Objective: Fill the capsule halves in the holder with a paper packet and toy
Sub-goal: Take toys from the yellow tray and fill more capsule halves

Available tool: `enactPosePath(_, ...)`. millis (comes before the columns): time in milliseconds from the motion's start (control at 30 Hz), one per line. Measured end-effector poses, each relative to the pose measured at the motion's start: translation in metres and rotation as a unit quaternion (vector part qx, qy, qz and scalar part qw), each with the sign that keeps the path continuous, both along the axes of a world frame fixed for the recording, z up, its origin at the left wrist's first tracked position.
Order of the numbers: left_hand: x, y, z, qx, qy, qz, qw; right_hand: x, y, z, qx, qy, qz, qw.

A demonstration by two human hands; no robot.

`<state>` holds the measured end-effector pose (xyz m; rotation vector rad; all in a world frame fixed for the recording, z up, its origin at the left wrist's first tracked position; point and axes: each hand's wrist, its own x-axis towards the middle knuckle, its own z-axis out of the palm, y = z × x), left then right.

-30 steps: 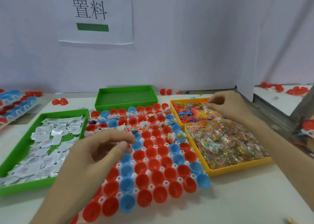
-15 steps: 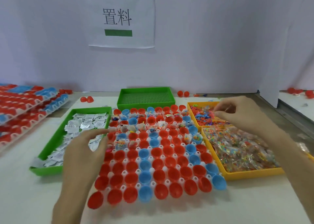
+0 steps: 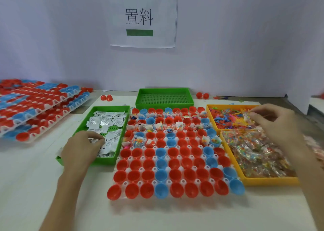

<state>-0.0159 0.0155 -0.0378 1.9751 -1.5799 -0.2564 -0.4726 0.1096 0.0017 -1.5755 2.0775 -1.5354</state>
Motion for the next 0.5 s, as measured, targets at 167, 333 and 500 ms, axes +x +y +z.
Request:
enactPosePath(167,0.006,-0.006,-0.001,0.055,-0.044,-0.037,0.997,0.000,-0.002,-0.002,0.007,0.014,-0.007,1.000)
enactPosePath(333,0.001,-0.005,-0.001,0.008,-0.003,-0.002,1.000,0.002,-0.003,-0.009,0.015,0.046,-0.020,0.999)
enactPosePath(500,-0.005,0.005,-0.006,-0.126,0.046,0.026,0.991,0.003,-0.004,-0.011,0.022,0.054,-0.020,0.998)
